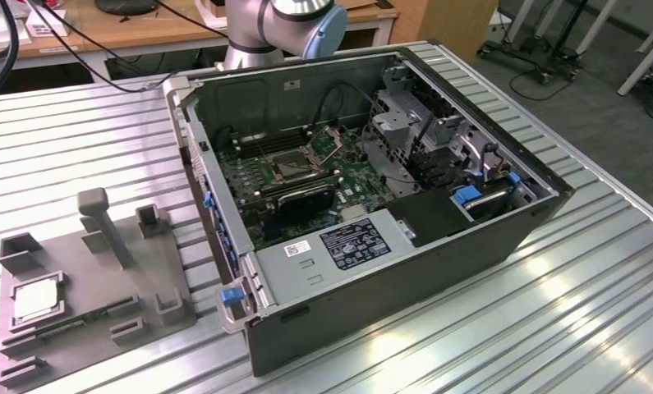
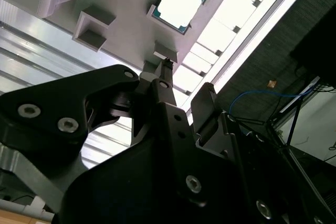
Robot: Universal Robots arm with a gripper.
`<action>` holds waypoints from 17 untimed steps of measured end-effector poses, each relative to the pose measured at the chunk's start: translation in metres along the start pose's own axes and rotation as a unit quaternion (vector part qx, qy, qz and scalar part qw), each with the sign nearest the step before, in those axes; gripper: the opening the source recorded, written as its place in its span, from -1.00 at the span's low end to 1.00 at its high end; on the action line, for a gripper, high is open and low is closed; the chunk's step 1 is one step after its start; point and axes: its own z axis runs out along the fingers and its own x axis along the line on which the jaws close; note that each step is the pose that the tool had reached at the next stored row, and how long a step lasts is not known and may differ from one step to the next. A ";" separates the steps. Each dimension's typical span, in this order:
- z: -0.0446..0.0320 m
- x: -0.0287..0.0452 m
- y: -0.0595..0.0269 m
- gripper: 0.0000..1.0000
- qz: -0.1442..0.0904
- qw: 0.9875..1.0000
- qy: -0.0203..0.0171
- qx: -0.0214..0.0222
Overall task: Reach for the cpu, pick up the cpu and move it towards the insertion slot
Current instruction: 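Pick up the cpu and move it towards the insertion slot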
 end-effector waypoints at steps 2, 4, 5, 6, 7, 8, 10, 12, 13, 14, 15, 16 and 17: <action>0.0000 0.0000 0.0000 -0.17 0.000 1.000 0.000 0.000; 0.0000 0.0000 0.0000 -0.17 0.000 1.000 0.000 0.000; 0.0000 0.0000 0.0000 -0.17 0.000 1.000 0.000 0.000; 0.0000 0.0000 0.0000 -0.15 0.000 1.000 0.000 0.000; 0.0000 0.0000 0.0000 -0.15 0.000 1.000 0.000 0.000; -0.0001 0.0000 0.0000 -0.02 0.000 1.000 0.000 0.000; -0.0001 0.0001 0.0000 -0.02 0.000 1.000 0.000 0.000; 0.0000 0.0000 -0.0001 0.00 0.000 1.000 0.000 0.000; 0.0000 0.0000 -0.0001 0.00 0.000 1.000 0.000 0.000; 0.0000 0.0000 -0.0001 0.12 0.000 1.000 0.000 0.000; 0.0000 0.0000 -0.0001 0.12 0.000 1.000 0.000 0.000; 0.0000 0.0000 -0.0001 0.12 0.000 1.000 0.000 0.000; 0.0000 0.0000 -0.0001 0.15 0.000 1.000 0.000 0.000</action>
